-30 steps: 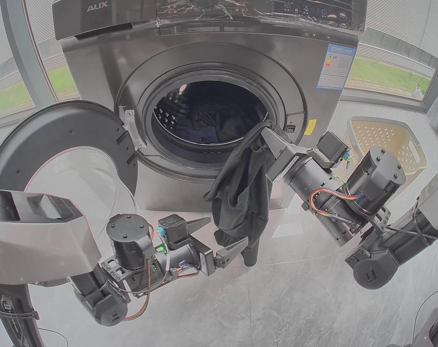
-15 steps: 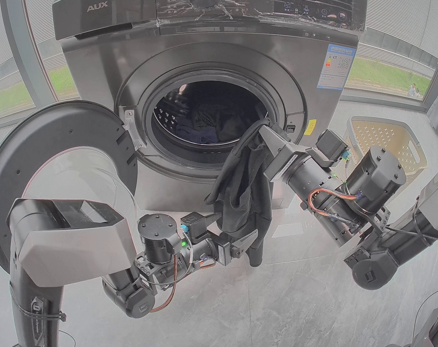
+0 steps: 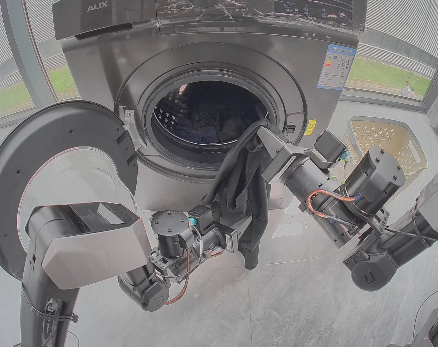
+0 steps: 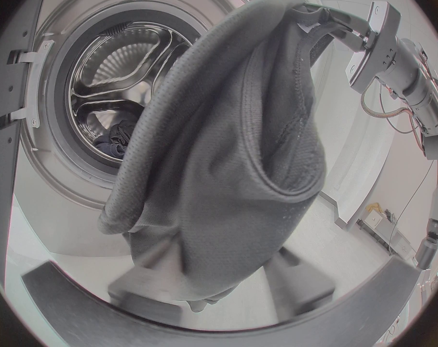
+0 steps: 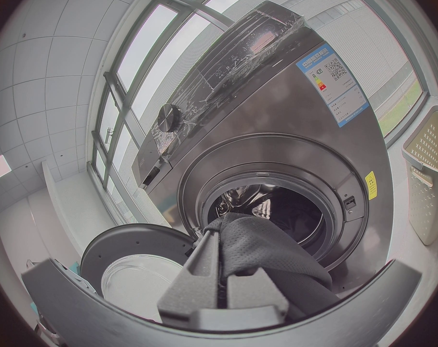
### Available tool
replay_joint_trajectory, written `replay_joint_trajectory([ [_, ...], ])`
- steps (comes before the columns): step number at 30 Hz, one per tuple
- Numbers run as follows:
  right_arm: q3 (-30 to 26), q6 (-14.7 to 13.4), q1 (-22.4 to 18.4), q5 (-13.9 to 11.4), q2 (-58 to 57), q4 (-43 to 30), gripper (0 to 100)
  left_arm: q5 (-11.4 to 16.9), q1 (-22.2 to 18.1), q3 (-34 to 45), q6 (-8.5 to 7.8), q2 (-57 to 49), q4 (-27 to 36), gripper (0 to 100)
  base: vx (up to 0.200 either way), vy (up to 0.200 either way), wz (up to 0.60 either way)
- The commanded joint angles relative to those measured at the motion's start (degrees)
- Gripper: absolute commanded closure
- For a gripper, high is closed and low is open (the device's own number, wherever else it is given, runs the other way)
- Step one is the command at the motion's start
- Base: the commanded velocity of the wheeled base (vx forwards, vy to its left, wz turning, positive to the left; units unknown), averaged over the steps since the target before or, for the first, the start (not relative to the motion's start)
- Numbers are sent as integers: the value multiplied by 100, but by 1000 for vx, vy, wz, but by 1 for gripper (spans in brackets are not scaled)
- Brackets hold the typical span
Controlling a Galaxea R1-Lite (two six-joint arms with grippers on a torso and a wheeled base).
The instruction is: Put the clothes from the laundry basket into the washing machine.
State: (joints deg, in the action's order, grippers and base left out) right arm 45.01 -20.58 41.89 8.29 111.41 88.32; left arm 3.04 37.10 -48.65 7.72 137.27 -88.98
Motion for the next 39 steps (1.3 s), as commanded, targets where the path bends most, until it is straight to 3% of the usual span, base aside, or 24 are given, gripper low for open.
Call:
replay_joint_trajectory([
  [1,-10,1,4,6,21,1,100,-31,8,-30,-16,63,-49,100,0,0,0],
  [8,-36,1,-137,6,39,1,100,-172,-97,163,-33,-438,-67,100,0,0,0],
  [11,-36,1,-278,6,47,-8,100,-110,-247,708,-33,-1149,-58,100,0,0,0],
  [13,-45,1,-383,6,56,1,100,-14,-291,1235,-25,-1650,-58,100,0,0,0],
  [16,-45,-8,-480,15,39,1,100,347,-466,1982,-33,-2327,-49,100,0,0,0],
  [21,-89,-43,-462,15,12,19,100,716,-915,2589,-77,-2819,-49,100,0,0,0],
  [26,-423,-34,-383,-3,-14,19,100,804,-1354,2325,-69,-2898,-49,100,0,0,0],
  [33,-475,-25,-383,-3,21,19,100,804,-1785,1982,-16,-2978,-49,100,0,0,0],
  [39,-801,124,-295,-29,4,19,100,778,-1846,1666,2,-3065,-49,100,0,0,0],
])
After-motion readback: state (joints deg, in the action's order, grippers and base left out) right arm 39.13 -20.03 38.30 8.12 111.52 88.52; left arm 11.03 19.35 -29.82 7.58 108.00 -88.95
